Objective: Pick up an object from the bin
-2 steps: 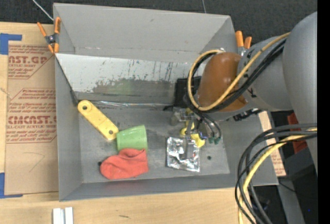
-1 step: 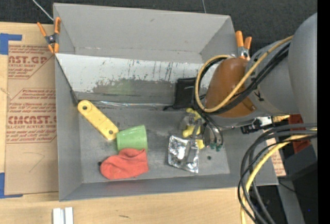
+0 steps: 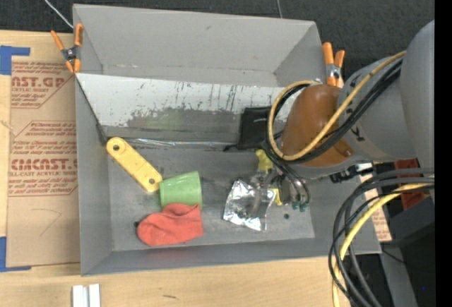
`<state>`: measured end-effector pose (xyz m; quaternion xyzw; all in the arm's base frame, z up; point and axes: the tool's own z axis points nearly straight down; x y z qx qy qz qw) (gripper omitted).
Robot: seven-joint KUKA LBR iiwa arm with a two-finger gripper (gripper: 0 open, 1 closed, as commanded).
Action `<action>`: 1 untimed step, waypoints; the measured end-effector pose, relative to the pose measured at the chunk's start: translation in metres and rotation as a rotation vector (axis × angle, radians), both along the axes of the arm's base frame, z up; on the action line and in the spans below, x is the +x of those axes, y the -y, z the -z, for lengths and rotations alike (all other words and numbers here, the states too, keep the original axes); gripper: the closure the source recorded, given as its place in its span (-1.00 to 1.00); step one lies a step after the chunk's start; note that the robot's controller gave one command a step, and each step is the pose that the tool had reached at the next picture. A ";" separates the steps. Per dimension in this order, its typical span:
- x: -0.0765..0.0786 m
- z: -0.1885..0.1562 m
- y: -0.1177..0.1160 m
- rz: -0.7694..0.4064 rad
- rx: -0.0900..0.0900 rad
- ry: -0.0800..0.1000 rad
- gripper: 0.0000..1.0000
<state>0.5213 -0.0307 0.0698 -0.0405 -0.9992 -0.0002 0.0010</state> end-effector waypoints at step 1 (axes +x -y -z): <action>0.000 0.000 0.000 0.000 0.000 0.000 1.00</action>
Offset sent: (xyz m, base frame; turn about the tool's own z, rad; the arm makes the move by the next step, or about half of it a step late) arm 0.0112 0.0103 0.1198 -0.0853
